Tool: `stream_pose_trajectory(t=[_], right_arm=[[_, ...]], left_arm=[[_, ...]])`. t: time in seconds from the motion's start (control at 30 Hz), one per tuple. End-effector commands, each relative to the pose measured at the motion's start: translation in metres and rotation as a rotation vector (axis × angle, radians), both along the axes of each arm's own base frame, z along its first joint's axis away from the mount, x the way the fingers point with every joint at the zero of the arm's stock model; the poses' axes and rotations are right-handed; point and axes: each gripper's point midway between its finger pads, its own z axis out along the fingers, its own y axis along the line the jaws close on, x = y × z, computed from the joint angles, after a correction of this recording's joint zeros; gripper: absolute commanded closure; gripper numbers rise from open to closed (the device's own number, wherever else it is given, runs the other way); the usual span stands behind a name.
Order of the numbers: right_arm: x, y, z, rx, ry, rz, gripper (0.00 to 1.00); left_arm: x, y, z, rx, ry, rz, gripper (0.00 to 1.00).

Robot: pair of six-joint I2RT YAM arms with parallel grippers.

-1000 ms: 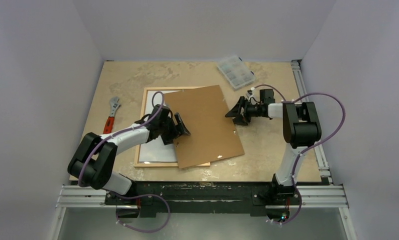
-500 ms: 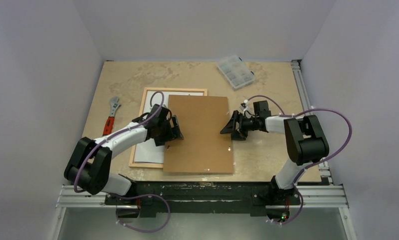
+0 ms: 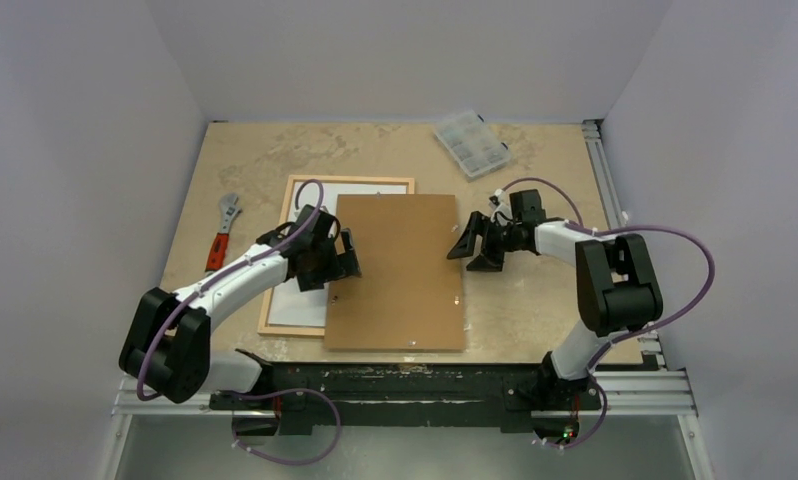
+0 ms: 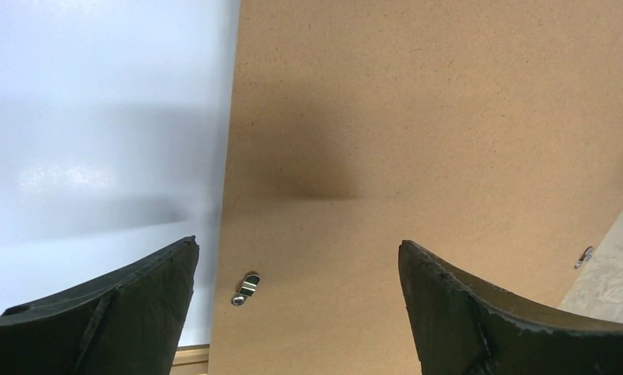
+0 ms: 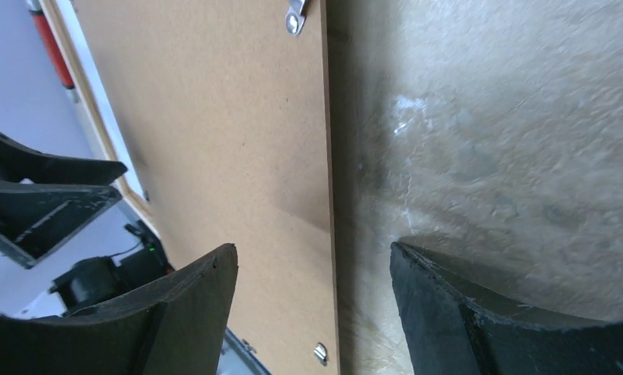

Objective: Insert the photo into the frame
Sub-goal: Pick up the photo frame item at the center of the board.

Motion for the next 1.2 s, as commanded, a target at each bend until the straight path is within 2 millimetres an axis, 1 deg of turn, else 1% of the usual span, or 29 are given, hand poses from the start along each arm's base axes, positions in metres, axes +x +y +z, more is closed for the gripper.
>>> stream_pose_trajectory(t=[0.0,0.07,0.17,0.27,0.37,0.43,0.63,0.7,0.77,0.93,1.1,1.17], right_arm=[[0.009,-0.017,-0.030,-0.032,0.027,-0.017,0.29],[0.005,-0.010,-0.036,0.024,0.054,0.003,0.30],[-0.002,0.002,-0.037,0.119,0.073,0.028,0.32],[-0.008,0.012,-0.034,0.212,0.099,0.053,0.36],[-0.010,0.019,-0.027,0.289,0.096,0.070,0.41],[-0.011,0.022,-0.021,0.317,0.083,0.086,0.43],[-0.013,0.030,0.008,0.399,0.041,0.122,0.49],[-0.014,0.033,0.013,0.408,0.034,0.131,0.52],[-0.015,0.036,0.015,0.416,0.036,0.140,0.57],[-0.015,0.041,0.021,0.449,0.044,0.132,0.77],[-0.013,0.042,0.039,0.470,0.017,0.138,0.99],[-0.012,0.043,0.048,0.469,-0.002,0.141,1.00]], left_arm=[[0.007,0.002,0.012,0.001,-0.040,-0.010,0.05],[0.006,0.003,0.009,0.007,-0.033,-0.008,0.07],[0.005,0.004,0.006,0.011,-0.026,-0.009,0.08],[0.005,0.002,0.003,0.005,-0.019,-0.014,0.09],[0.006,-0.002,0.000,-0.009,-0.012,-0.023,0.09],[0.006,-0.003,-0.003,-0.015,-0.005,-0.024,0.10],[0.006,-0.013,-0.011,-0.058,0.009,-0.040,0.12],[0.006,-0.016,-0.013,-0.073,0.015,-0.043,0.12],[0.007,-0.018,-0.015,-0.082,0.017,-0.045,0.13],[0.007,-0.021,-0.014,-0.098,0.016,-0.050,0.14],[0.005,-0.020,-0.013,-0.098,0.015,-0.050,0.14],[0.005,-0.020,-0.010,-0.100,0.010,-0.050,0.13]])
